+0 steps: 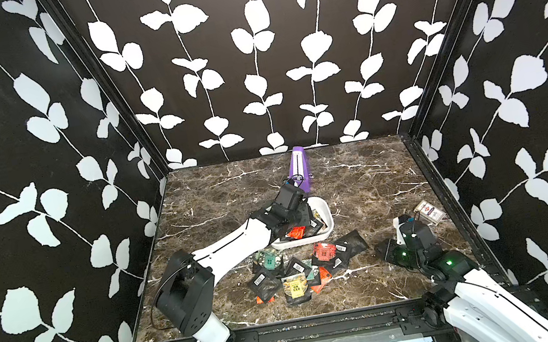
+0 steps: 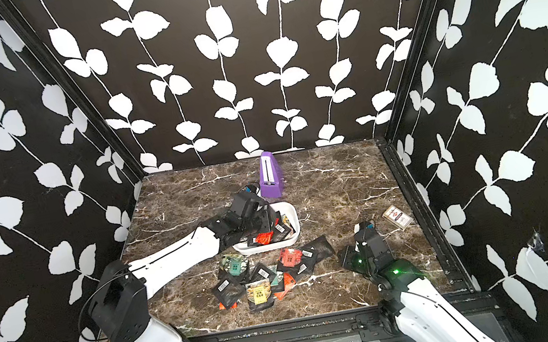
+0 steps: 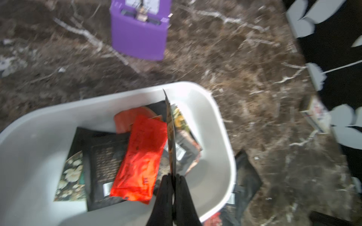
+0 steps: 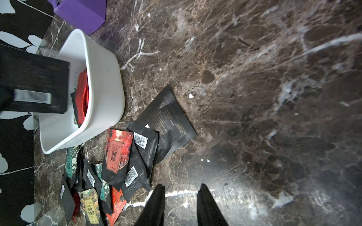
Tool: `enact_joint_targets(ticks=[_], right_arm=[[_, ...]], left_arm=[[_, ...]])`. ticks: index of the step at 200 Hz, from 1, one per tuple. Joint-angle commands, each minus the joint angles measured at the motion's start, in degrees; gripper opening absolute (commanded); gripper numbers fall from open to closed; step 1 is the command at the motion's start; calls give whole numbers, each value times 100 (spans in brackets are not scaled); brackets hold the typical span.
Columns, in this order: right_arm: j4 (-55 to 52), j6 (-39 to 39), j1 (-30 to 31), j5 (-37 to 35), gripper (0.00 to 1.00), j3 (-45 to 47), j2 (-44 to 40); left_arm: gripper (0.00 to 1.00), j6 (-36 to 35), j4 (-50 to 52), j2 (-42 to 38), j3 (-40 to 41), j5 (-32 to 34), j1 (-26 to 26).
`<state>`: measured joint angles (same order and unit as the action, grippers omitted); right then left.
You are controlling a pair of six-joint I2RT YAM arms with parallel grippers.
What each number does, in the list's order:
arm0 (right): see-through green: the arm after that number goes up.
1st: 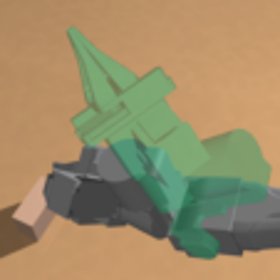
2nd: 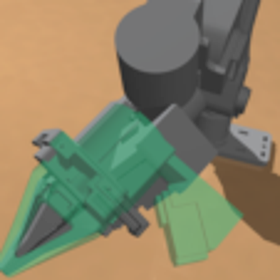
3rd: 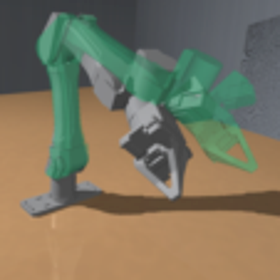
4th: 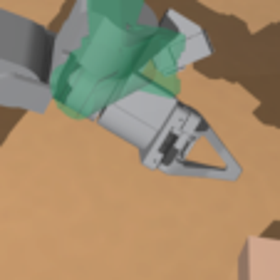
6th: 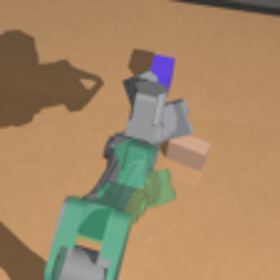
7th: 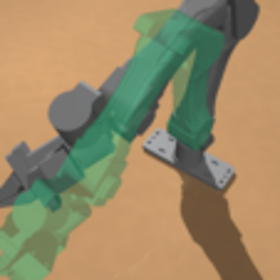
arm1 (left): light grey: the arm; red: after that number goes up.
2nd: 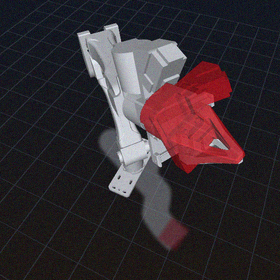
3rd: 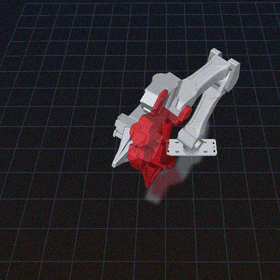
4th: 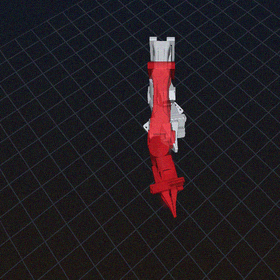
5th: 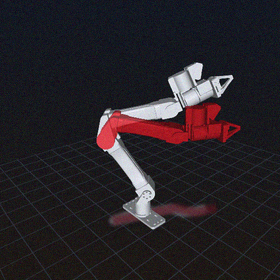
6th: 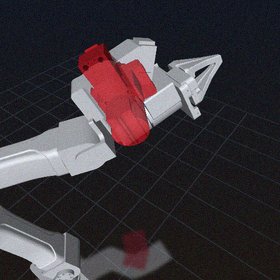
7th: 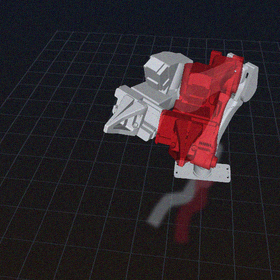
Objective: Put the tea bags into the storage box
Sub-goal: Place the tea bag in the storage box, then pick up the tea bag from the center of the board.
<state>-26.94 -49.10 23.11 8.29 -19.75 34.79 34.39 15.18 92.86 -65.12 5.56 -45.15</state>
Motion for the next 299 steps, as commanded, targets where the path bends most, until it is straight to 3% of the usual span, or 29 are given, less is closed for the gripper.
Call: enact_joint_targets(ticks=[1, 10, 16, 41, 51, 60, 80, 95, 124, 160, 214, 299], right_arm=[[297, -51, 139, -98, 32, 111, 43], [314, -56, 178, -118, 33, 87, 84], [316, -48, 196, -127, 33, 70, 122], [330, -69, 300, -179, 34, 35, 202], [381, -96, 332, -188, 34, 56, 226], [465, -136, 369, -173, 34, 83, 246], [854, -368, 472, -69, 34, 239, 266], [1154, -564, 588, -28, 34, 345, 299], [1565, -877, 827, -56, 35, 476, 418], [1979, -1121, 1186, -308, 35, 588, 626], [2535, -1308, 1563, -532, 31, 656, 1233], [3146, -1268, 1748, -596, 23, 361, 2360]], left_arm=[[31, -78, 257, -148, 106, 218, 145], [51, -127, 318, -282, 114, 369, 168], [58, -184, 369, -412, 114, 485, 170], [60, -425, 667, -1047, 153, 972, 179], [57, -474, 733, -1344, 219, 1026, 178], [47, -469, 727, -1617, 318, 880, 166], [30, -108, 445, -2077, 687, 6, 114], [22, 283, -42, -2204, 1114, -420, -246], [18, 780, -479, -1860, 1401, -514, -1291], [13, 1458, -1402, -1300, 1901, -547, -1849], [4, 1641, -1666, -238, 1770, -531, -1954], [0, 1642, -1707, 302, 1590, -456, -1957]])
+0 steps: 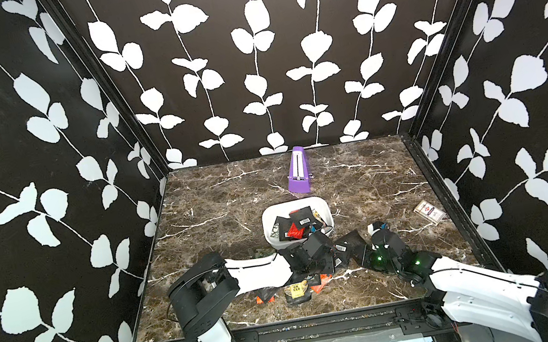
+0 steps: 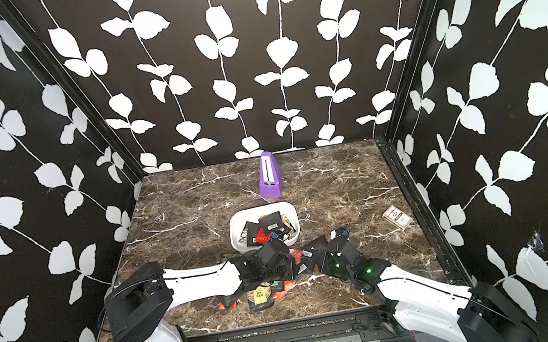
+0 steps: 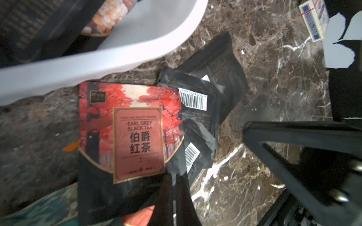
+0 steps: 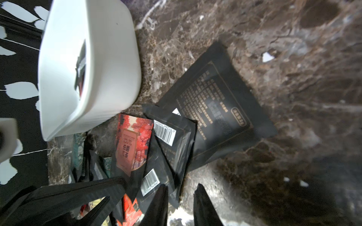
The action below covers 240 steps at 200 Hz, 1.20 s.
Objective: Put the tea bags into the storage box
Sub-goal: Pick up the tea bag from the center of the board.
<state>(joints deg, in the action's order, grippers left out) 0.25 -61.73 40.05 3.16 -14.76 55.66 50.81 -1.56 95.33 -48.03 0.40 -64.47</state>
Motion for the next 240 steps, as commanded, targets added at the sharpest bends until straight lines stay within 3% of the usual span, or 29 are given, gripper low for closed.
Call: enact_joint_targets(ticks=[1, 240], right_arm=[[443, -5, 59, -76, 23, -139, 285], [737, -31, 424, -149, 21, -430, 1081]], left_arm=[[0, 0, -31, 55, -119, 67, -23], [0, 0, 298, 485, -44, 336, -75]])
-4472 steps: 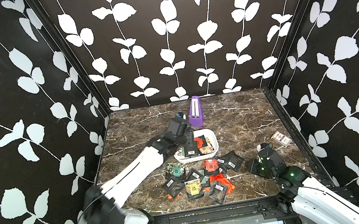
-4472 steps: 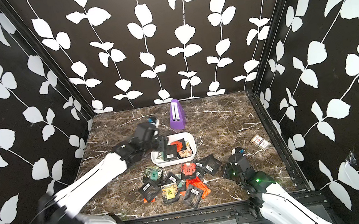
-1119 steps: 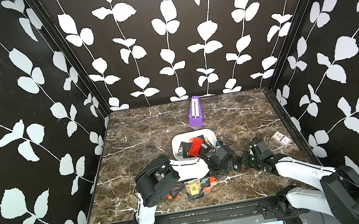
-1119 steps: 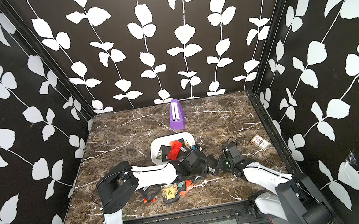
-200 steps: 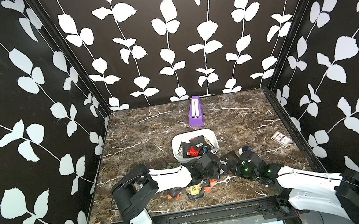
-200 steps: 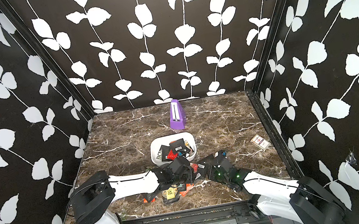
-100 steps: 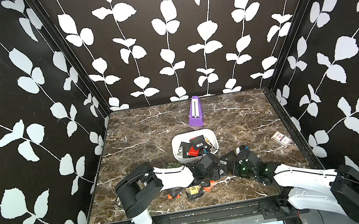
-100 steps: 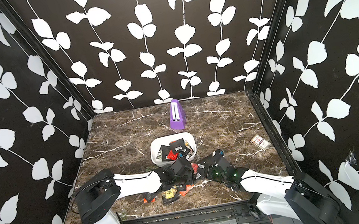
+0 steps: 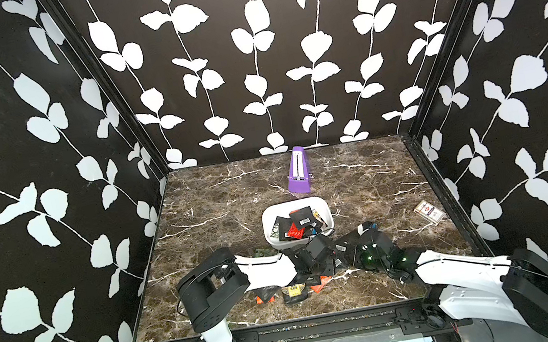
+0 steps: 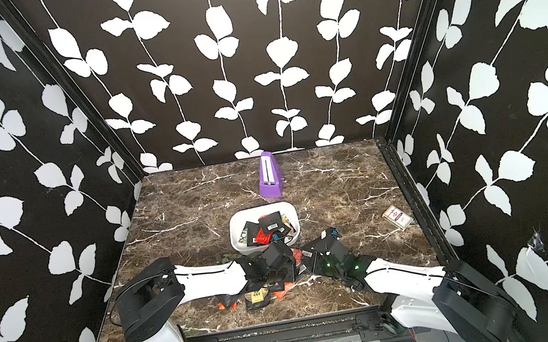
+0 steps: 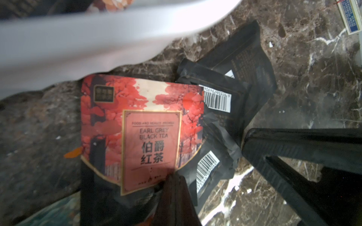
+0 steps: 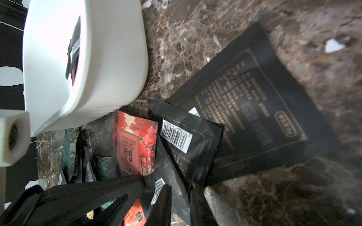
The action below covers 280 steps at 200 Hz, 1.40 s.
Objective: Put the tea bags into the storage box
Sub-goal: Pick up the tea bag from the center of the board.
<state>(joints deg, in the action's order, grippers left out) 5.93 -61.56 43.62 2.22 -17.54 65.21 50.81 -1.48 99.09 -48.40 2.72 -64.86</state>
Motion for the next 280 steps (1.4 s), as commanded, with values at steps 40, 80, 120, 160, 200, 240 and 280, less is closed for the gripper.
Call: enact_joint_targets(ticks=[40, 80, 120, 160, 200, 240, 280], right_arm=[[198, -49, 122, -63, 20, -168, 215], [212, -109, 138, -75, 21, -48, 124], [197, -136, 198, -125, 21, -50, 128], [199, -180, 218, -192, 24, -19, 150], [130, -198, 226, -222, 25, 22, 117], [110, -215, 236, -273, 26, 69, 101], [101, -249, 236, -302, 26, 84, 173]], left_arm=[[0, 8, 281, 196, -46, 55, -53], [0, 17, 306, 215, -38, 69, -62], [0, 26, 282, 232, -25, 56, -67], [0, -9, 290, 208, -32, 67, -79], [0, -3, 289, 242, -41, 53, -79], [0, -9, 280, 235, -50, 44, -88], [0, -1, 300, 243, -47, 45, -88]])
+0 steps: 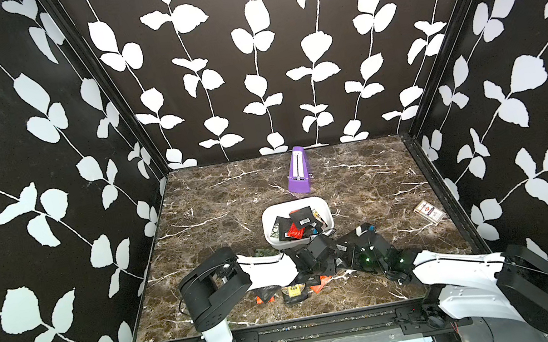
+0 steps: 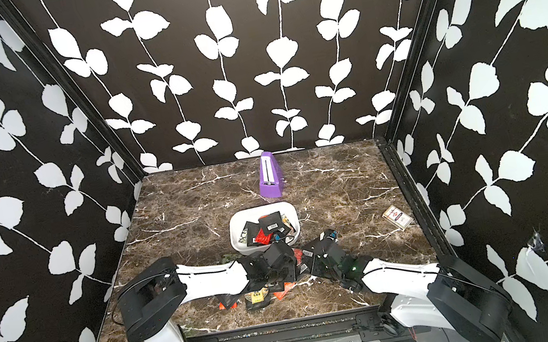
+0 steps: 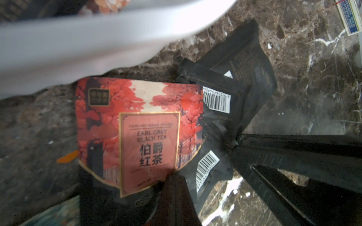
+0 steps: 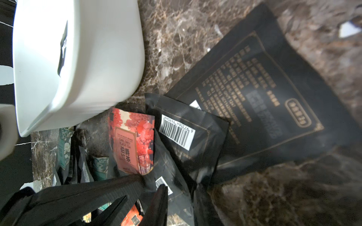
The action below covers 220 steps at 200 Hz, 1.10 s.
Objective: Put the tea bags into the storage box
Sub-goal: Pick up the tea bag from the center of the board.
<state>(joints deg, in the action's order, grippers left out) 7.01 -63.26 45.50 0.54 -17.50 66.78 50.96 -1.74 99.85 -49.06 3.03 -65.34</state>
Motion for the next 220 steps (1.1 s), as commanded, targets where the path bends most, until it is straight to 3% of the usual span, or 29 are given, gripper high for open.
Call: enact_joint_targets(ticks=[1, 84, 133, 157, 189, 220], right_arm=[[-2, -75, 47, -133, 26, 75, 17], [280, -68, 120, -57, 27, 42, 406], [512, -72, 264, 33, 22, -86, 825], [543, -113, 337, -6, 18, -74, 888], [423, -173, 372, -144, 4, 8, 770], [13, -116, 372, -338, 2, -24, 483]], left_arm=[[0, -16, 325, 166, 19, 18, -36], [0, -42, 332, 159, 0, 27, -66], [0, 46, 247, 226, 51, 4, -93], [0, 63, 228, 188, 106, 29, -102], [0, 60, 219, 161, 150, 40, -102], [0, 33, 267, 108, 118, 38, -102]])
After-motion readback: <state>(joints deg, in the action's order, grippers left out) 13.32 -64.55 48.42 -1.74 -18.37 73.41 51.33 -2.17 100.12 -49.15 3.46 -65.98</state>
